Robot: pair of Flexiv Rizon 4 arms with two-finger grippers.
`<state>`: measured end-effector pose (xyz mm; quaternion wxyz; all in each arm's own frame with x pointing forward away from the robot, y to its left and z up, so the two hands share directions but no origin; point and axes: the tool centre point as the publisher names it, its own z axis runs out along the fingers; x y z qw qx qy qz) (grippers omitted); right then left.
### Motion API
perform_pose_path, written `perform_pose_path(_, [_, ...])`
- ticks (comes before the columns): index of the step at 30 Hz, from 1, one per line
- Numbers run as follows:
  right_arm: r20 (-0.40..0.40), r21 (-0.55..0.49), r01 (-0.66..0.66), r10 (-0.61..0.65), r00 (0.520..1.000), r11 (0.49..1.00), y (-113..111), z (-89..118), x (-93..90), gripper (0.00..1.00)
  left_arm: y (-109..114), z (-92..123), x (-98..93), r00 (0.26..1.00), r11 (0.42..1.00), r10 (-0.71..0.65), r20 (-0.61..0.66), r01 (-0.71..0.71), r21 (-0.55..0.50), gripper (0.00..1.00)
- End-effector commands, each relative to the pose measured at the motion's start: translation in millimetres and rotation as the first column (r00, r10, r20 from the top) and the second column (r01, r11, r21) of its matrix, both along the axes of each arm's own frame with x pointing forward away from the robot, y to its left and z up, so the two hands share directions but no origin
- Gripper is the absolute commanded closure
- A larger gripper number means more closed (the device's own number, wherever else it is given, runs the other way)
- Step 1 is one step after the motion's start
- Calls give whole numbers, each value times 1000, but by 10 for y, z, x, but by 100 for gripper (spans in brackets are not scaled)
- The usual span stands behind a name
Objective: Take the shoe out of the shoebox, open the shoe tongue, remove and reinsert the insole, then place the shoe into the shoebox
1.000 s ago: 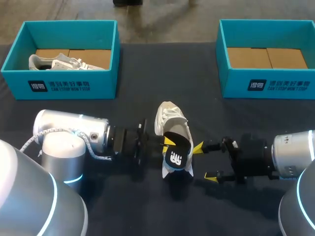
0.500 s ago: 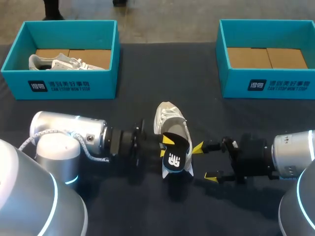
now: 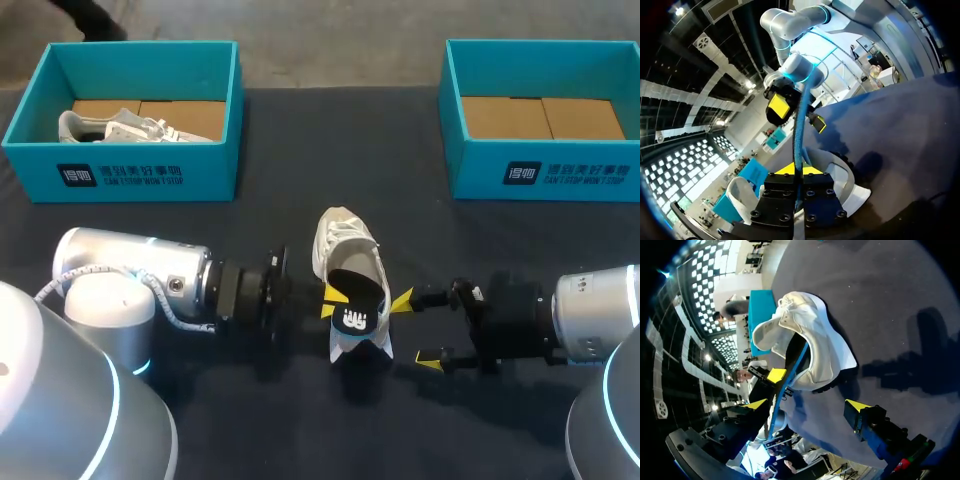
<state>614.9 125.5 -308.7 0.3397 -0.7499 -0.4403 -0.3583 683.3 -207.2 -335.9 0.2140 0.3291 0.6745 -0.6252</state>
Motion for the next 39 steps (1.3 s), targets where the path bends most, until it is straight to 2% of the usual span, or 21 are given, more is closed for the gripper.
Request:
perform_pose_path(1, [0, -3, 2, -2, 1000, 1000, 6, 8, -12, 0, -10, -17, -10, 1000, 1000, 0, 1, 0, -2, 100])
perform_pose_path(17, [0, -3, 2, -2, 1000, 1000, 6, 8, -12, 0, -72, -252, 236, 999, 999, 37, 9, -37, 36, 100])
perform_pose_path(31, [0, -3, 2, -2, 1000, 1000, 6, 8, -12, 0, -80, -212, 218, 999, 999, 37, 10, -37, 34, 100])
perform_pose_path(32, [0, -3, 2, -2, 1000, 1000, 6, 8, -12, 0, -78, -206, 214, 999, 999, 36, 9, -37, 32, 98])
perform_pose_path(33, [0, -3, 2, -2, 1000, 1000, 6, 8, -12, 0, -73, -185, 192, 999, 999, 34, 11, -34, 26, 86])
perform_pose_path(34, [0, -3, 2, -2, 1000, 1000, 6, 8, -12, 0, -71, -171, 177, 999, 999, 30, 13, -30, 24, 79])
perform_pose_path(35, [0, -3, 2, -2, 1000, 1000, 6, 8, -12, 0, -71, -165, 172, 999, 999, 29, 13, -29, 22, 79])
perform_pose_path(36, [0, -3, 2, -2, 1000, 1000, 6, 8, -12, 0, -67, -135, 148, 1000, 1000, 21, 19, -21, 13, 72])
perform_pose_path(39, [0, -3, 2, -2, 1000, 1000, 6, 8, -12, 0, -62, -83, 103, 1000, 1000, 14, 27, -14, 3, 65])
